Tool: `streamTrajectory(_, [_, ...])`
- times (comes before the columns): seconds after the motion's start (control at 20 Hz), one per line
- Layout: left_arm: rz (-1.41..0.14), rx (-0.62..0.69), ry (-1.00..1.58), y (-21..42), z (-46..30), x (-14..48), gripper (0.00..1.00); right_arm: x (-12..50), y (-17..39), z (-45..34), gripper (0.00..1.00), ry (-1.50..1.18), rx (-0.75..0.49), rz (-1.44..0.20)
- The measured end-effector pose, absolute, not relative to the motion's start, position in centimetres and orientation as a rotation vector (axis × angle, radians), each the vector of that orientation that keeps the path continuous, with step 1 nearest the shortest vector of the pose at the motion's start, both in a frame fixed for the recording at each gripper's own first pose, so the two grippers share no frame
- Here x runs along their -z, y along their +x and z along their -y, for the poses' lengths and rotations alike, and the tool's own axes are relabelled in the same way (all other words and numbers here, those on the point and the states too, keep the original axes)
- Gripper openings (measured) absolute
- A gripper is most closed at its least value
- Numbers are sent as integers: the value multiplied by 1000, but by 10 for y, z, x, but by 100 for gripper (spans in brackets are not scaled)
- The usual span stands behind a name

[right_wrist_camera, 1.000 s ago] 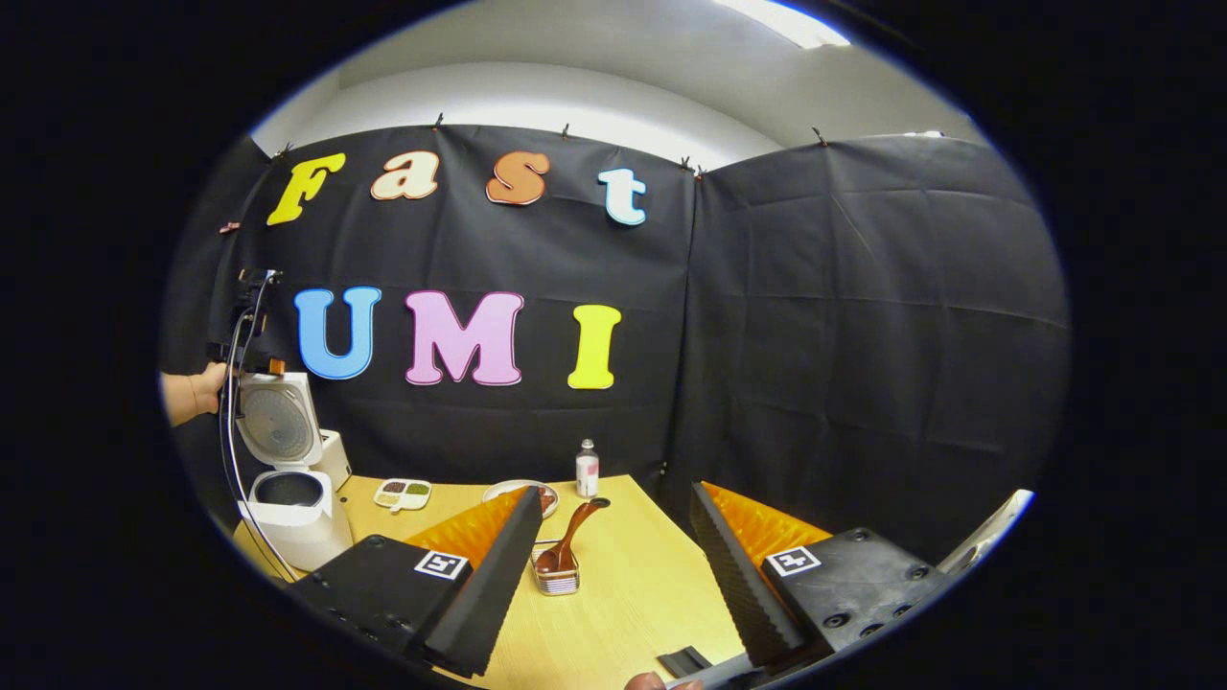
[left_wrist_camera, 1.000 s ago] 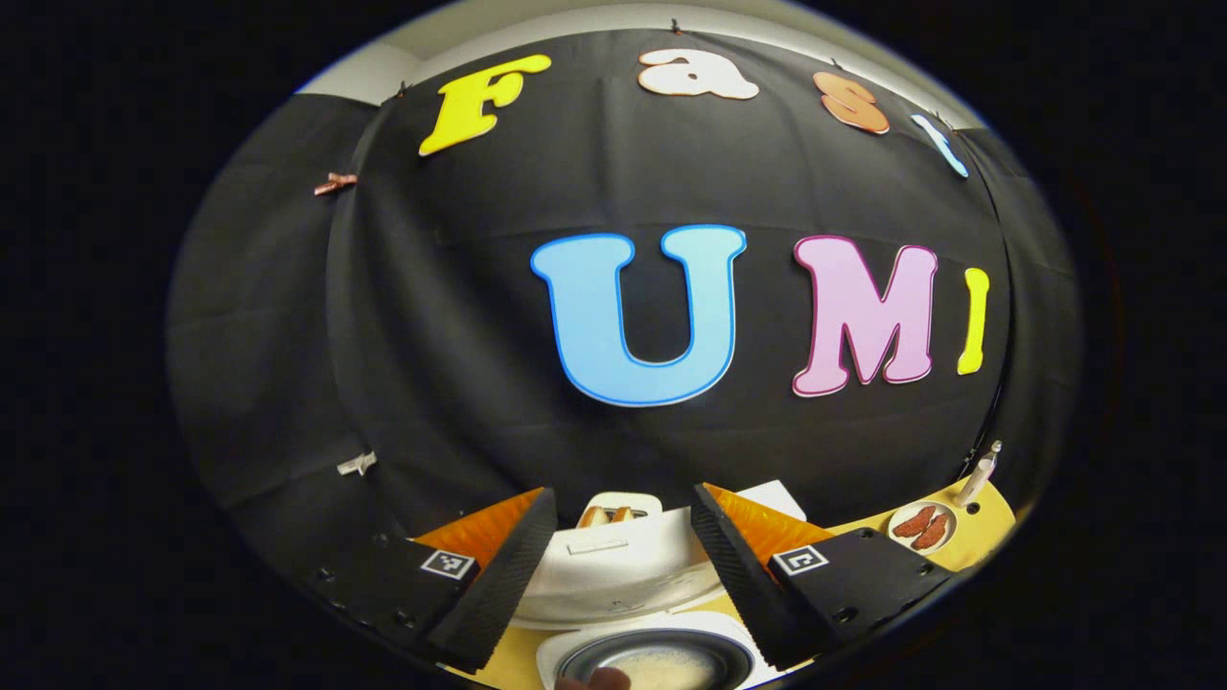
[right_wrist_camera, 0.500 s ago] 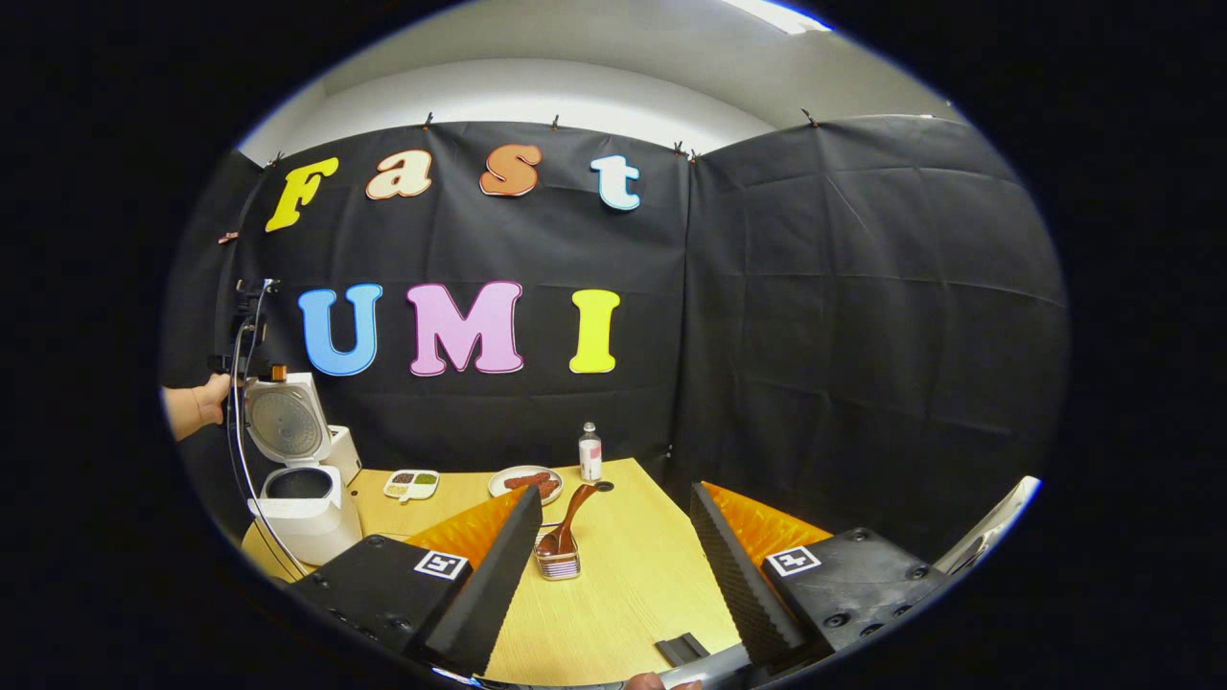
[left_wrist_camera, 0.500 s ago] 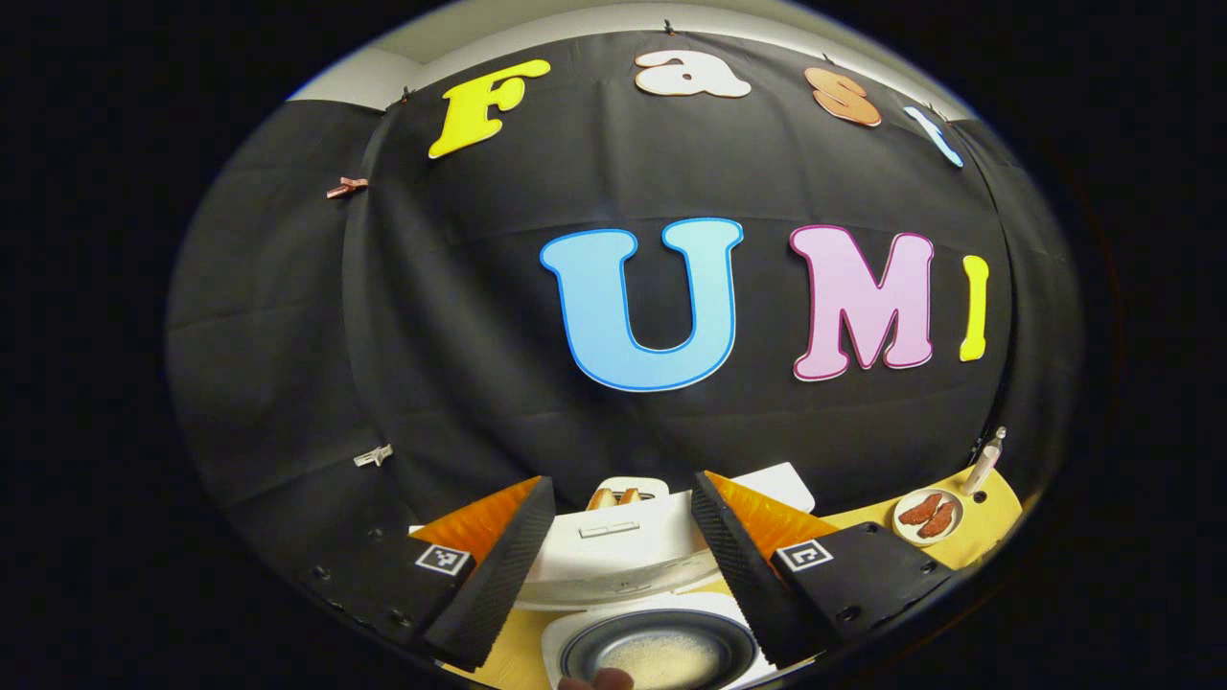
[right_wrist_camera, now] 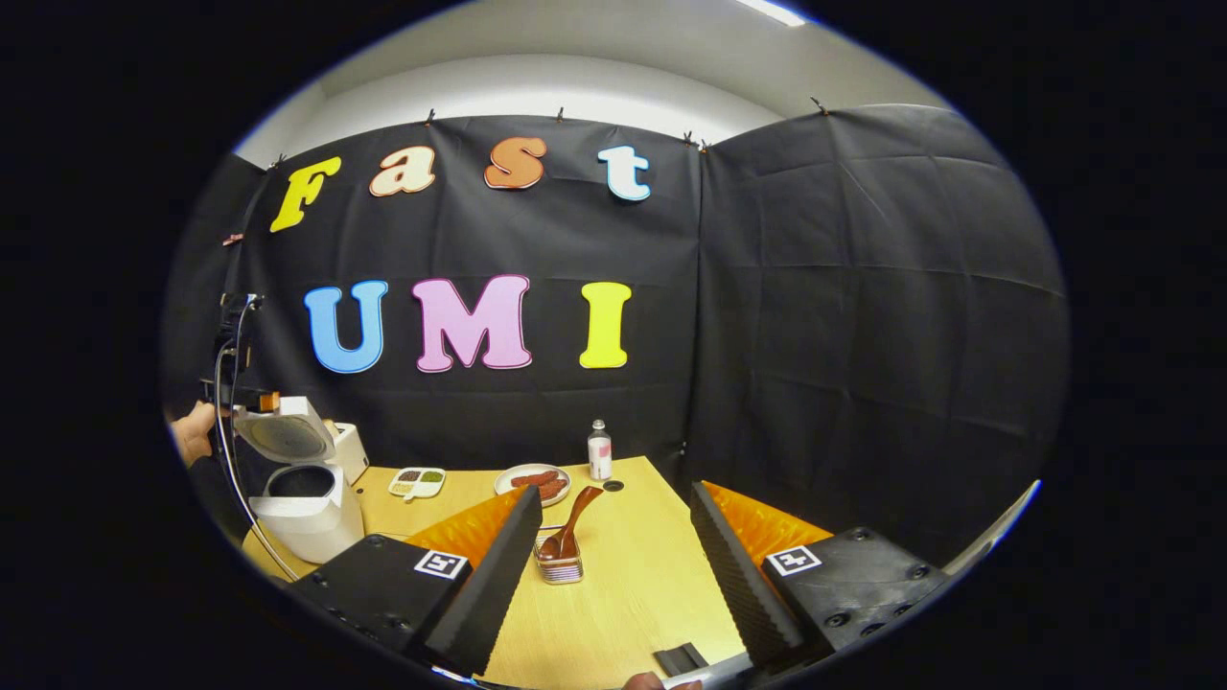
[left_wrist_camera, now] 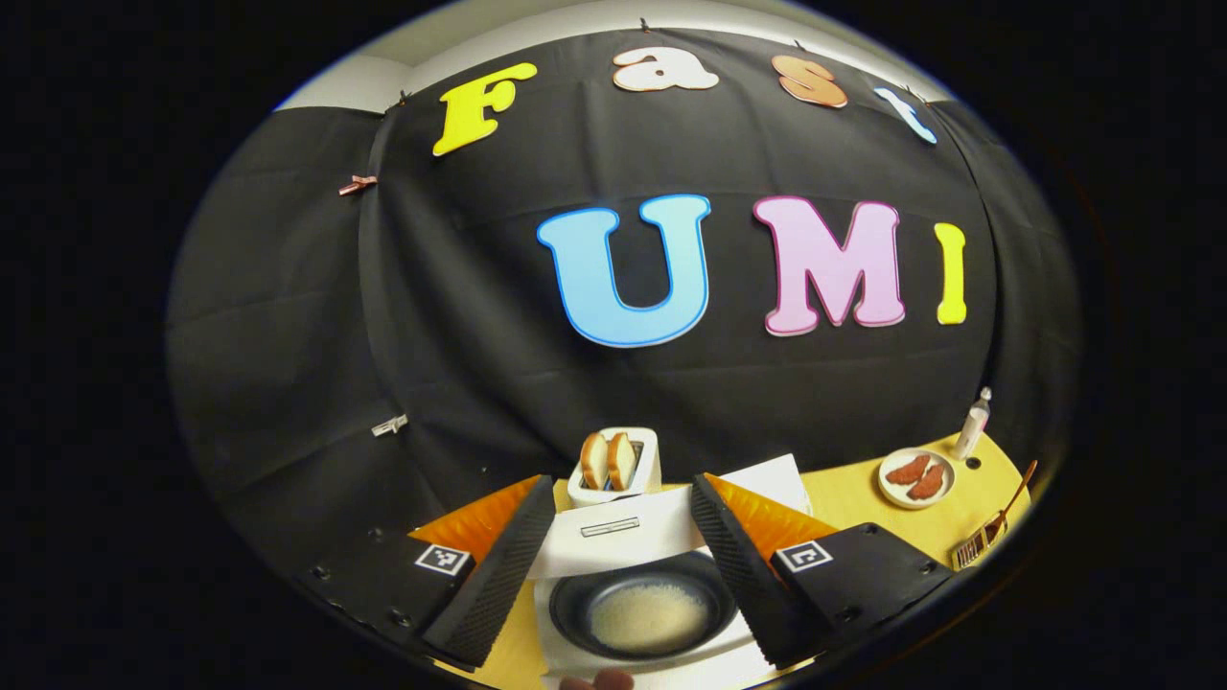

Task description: Close the left gripper, press the button to open the rice cooker; take a wooden spoon from the chopstick holder with the right hand, scoop a spoonful of rice and pour it into the rice cooker, then put the wooden spoon back into the chopstick holder.

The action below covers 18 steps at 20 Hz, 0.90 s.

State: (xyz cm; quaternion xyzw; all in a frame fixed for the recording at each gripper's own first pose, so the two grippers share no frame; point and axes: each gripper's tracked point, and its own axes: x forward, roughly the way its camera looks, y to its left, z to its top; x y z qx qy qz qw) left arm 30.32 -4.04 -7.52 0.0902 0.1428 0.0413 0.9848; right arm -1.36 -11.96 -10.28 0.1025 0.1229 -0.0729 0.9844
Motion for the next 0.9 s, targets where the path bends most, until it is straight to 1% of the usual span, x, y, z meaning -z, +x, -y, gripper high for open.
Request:
streamTrajectory(0.15, [-352, -105, 170, 278, 46, 103, 100, 104, -2, 125, 97, 224, 136, -240])
streamTrajectory(0.2, [-374, -117, 160, 272, 48, 112, 100, 107, 0, 127, 94, 225, 134, -243])
streamTrajectory(0.25, [-398, -123, 152, 268, 52, 121, 100, 110, 2, 129, 97, 225, 131, -247])
streamTrajectory(0.45, [-429, -143, 137, 257, 57, 136, 100, 122, 7, 131, 97, 240, 108, -274])
streamTrajectory(0.7, [-523, -129, -3, 243, 61, 165, 100, 125, 10, 138, 97, 257, 108, -285])
streamTrajectory(0.9, [-573, -124, -36, 239, 63, 180, 100, 130, 5, 139, 97, 249, 106, -292])
